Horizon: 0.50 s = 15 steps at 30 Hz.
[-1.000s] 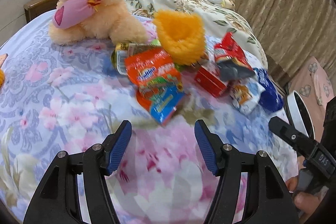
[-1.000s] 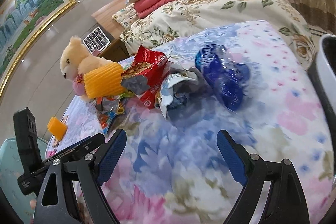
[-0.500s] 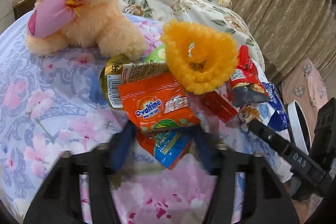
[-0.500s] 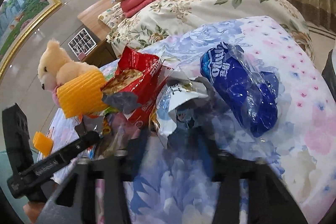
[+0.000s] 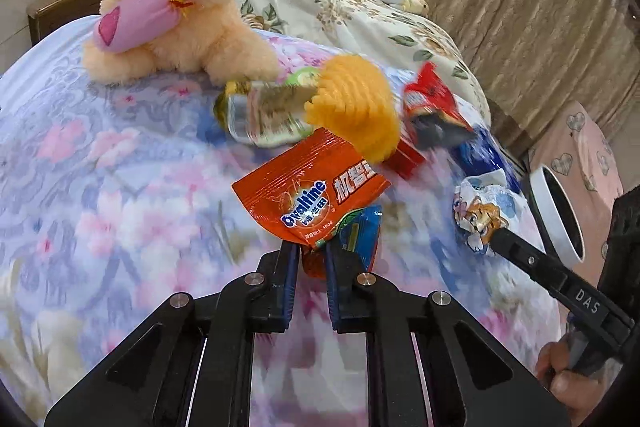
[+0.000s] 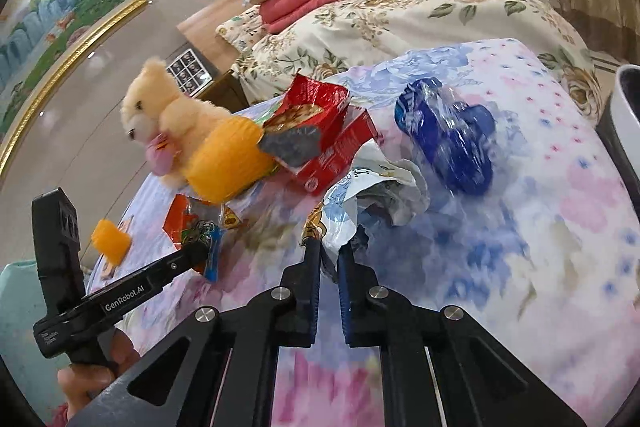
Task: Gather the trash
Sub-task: 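Grasp the silver wrapper with the right tool while the left tool grasps the orange Ovaltine packet, then carry both wrappers over the bin and open both tools to drop them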
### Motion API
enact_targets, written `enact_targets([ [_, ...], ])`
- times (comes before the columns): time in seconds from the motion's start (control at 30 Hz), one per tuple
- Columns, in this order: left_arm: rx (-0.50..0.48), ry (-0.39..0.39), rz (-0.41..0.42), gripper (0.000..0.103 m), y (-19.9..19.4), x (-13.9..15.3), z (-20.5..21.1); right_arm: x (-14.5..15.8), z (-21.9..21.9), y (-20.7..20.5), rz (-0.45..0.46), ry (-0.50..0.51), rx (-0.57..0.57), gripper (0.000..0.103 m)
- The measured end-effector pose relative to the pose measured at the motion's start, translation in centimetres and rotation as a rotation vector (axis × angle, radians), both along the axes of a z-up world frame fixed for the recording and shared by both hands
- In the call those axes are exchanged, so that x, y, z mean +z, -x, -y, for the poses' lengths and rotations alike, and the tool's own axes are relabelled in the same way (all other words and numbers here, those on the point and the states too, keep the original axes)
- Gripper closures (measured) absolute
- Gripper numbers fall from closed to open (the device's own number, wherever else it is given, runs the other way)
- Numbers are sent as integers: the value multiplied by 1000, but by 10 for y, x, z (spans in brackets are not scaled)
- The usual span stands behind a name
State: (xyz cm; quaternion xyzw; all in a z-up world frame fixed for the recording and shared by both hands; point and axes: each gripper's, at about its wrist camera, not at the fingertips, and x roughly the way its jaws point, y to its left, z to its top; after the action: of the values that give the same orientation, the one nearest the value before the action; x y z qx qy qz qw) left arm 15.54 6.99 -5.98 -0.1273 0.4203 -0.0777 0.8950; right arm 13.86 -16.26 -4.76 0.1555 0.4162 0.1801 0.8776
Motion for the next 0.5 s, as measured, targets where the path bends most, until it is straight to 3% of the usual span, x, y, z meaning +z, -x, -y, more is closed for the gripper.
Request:
enact_targets([
  [0.23,-75,-4,10,92,38,8,34,10,21,34,22,-28,14,97],
  [0.5,-165,-16,25,92,41,18,84,19,58,50,44,-45,-23,97],
])
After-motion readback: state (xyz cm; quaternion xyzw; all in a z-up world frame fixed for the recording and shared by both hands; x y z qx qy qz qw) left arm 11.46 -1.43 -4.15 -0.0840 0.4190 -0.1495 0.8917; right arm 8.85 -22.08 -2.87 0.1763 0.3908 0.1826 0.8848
